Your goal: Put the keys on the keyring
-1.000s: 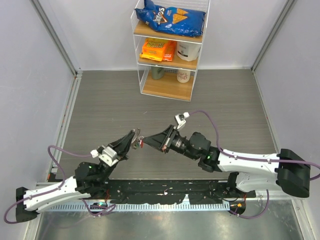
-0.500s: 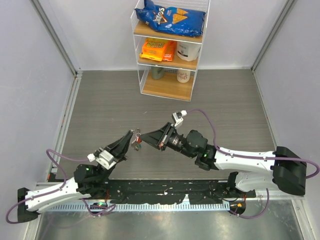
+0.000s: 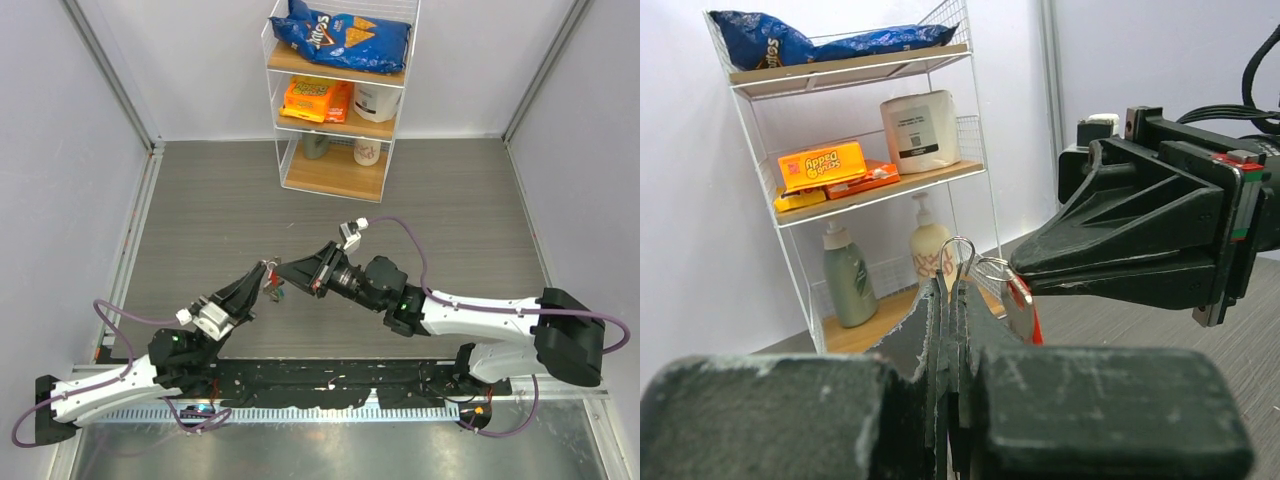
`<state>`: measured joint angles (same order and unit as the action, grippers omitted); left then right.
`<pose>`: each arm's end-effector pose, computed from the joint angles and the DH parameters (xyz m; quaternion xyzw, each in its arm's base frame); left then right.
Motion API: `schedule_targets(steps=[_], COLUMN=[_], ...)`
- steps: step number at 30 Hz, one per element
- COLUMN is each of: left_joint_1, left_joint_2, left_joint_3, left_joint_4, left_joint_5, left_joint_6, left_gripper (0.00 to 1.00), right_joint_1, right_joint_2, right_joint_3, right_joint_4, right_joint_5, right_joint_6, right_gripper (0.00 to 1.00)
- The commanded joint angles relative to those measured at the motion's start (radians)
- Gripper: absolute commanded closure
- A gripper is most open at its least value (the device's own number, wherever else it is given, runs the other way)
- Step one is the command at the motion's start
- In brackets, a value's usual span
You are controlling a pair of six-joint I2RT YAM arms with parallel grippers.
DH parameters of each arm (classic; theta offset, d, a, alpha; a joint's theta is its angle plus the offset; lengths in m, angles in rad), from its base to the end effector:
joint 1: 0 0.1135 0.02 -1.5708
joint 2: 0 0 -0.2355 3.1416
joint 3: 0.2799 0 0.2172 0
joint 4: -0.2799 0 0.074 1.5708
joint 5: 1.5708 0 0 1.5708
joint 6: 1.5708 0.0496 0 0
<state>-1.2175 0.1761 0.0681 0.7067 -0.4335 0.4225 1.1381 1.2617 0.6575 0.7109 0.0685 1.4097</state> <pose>0.0543 -0.0870 0.2590 0.2038 0.4503 -0.2416 0.8351 0.1192 0.2501 0.2818 0.1157 0.6584 0.7042 0.2394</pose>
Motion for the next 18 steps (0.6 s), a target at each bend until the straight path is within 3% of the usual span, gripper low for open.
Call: schedule_targets(steps=[1,18], left_joint_1=[-0.004,-0.004], left_joint_2=[0.006,-0.018], left_joint_3=[0.002,-0.011], left_joint_4=[0.103,0.112], left_joint_5=[0.022,0.025], left_joint_6=[0.013,0.016], left_gripper=[1.00,1.00], right_joint_1=[-0.005,0.000], right_joint_2=[0.031,0.079], right_joint_3=[0.059,0.060], right_joint_4=[0.056,0.116], right_joint_5=[-0.004,-0.041], right_joint_6=[0.034,0.084], right_gripper=[0.94,0.94])
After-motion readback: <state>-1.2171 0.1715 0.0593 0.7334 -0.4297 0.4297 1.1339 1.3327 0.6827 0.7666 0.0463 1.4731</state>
